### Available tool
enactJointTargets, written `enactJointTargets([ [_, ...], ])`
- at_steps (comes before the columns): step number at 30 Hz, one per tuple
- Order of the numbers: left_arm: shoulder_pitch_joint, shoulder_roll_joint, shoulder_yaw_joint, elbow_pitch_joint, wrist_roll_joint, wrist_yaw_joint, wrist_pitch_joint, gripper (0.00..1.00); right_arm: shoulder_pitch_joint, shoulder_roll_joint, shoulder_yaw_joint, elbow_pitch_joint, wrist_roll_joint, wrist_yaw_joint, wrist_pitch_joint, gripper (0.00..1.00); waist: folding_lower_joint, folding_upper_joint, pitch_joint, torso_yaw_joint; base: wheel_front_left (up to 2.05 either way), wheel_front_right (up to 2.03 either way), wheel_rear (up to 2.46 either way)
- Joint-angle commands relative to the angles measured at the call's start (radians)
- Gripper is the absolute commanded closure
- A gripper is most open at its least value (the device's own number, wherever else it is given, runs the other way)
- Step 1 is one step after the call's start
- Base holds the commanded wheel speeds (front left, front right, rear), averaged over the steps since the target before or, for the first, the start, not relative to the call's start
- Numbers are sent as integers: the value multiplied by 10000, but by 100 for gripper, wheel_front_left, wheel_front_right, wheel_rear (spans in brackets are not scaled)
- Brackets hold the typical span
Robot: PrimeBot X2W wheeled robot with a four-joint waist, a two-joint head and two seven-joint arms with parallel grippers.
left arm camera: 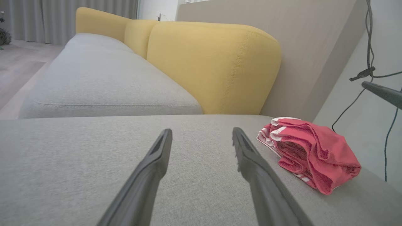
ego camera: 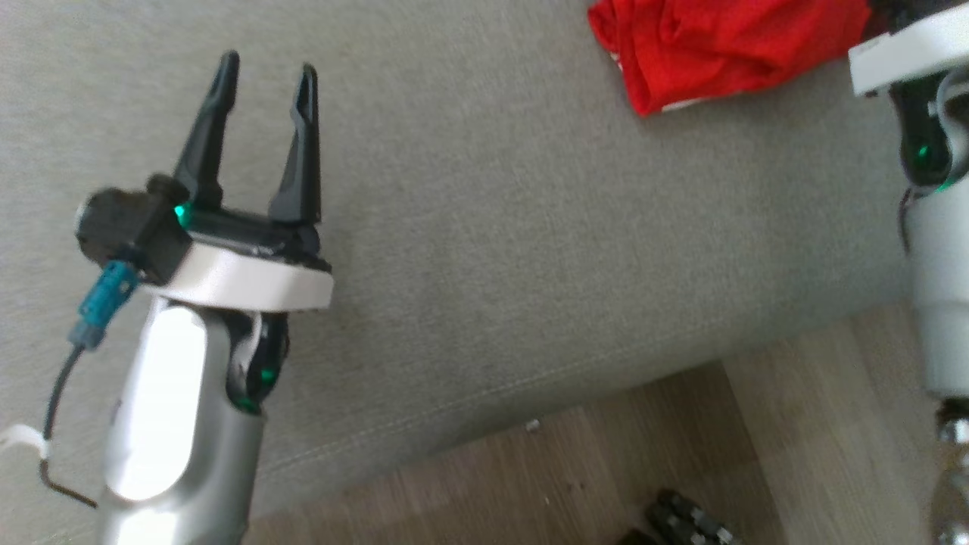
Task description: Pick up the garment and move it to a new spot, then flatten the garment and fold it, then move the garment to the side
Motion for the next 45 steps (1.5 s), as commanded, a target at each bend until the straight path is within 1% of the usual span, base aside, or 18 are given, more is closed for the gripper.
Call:
enactJointTargets([
  [1, 121, 27, 324, -337, -50, 56, -48, 0, 357, 117, -111, -504, 246, -9, -79, 0, 0, 0, -685, 477, 0, 0, 0],
  [3, 371, -114, 371, -319, -147, 80, -49, 0, 910, 409, -290, -832, 556, -9, -250, 0, 0, 0, -1223, 827, 0, 0, 0],
  [8, 1251, -311, 415, -352, -290, 178, -51, 0, 2484, 994, -574, -1506, 802, -9, -729, 0, 0, 0, -2194, 1536, 0, 0, 0],
  [12, 1931, -364, 722, -304, -279, 500, -51, 0, 3600, 1519, -501, -2057, 849, -9, -998, 0, 0, 0, -2703, 1971, 0, 0, 0],
  [15, 2391, -383, 832, -266, -270, 597, -52, 0, 4350, 1681, -368, -2445, 514, -9, -1174, 0, 0, 0, -3010, 2245, 0, 0, 0],
  [17, 2671, -389, 833, -278, -254, 563, -52, 0, 4816, 1786, -312, -2651, 221, -9, -1265, 0, 0, 0, -3215, 2389, 0, 0, 0],
  [19, 2935, -391, 709, -321, -6, 429, -52, 0, 5253, 1867, -205, -2780, -140, -9, -1298, 0, 0, 0, -3405, 2531, 0, 0, 0],
  [21, 3203, -392, 608, -396, -72, 293, -52, 0, 5630, 1968, -154, -2901, -429, -9, -1345, 0, 0, 0, -3574, 2645, 0, 0, 0],
  [23, 3444, -393, 659, -412, -225, 363, -52, 0, 5963, 2062, -170, -2968, -653, -9, -1383, 0, 0, 0, -3716, 2747, 0, 0, 0],
  [27, 3668, -394, 576, -418, 127, 323, -52, 0, 6333, 2178, -232, -3060, -942, -9, -1442, 0, 0, 0, -3874, 2874, 0, 0, 0],
  [29, 3771, -394, 605, -453, 74, 417, -52, 0, 6497, 2234, -173, -3168, -1153, -9, -1485, 0, 0, 0, -3934, 2927, 0, 0, 0],
  [31, 3825, -395, 651, -522, 244, 498, -52, 0, 6634, 2276, -89, -3235, -1303, -9, -1510, 0, 0, 0, -3980, 2960, 0, 0, 0],
  [32, 3829, -395, 680, -609, 492, 574, -52, 0, 6682, 2293, -72, -3256, -1341, -9, -1518, 0, 0, 0, -3997, 2972, 0, 0, 0],
  [33, 3882, -395, 727, -692, 1048, 849, -53, 0, 6737, 2318, -55, -3283, -1389, -9, -1530, 0, 0, 0, -4022, 2973, 0, 0, 0],
  [36, 3976, -395, 697, -584, 1271, 1173, -53, 0, 6785, 2347, -30, -3326, -1380, -9, -1544, 0, 0, 0, -4053, 2934, 0, 0, 0],
  [41, 3991, -395, 829, -541, 702, 1285, -53, 0, 6894, 2368, -153, -3268, -1468, -9, -1552, 0, 0, 0, -4101, 2902, 0, 0, 0],
  [45, 4022, -395, 1059, -741, 356, 1260, -53, 0, 6942, 2373, -223, -3220, -1516, -9, -1543, 0, 0, 0, -4166, 2883, 0, 0, 0],
])
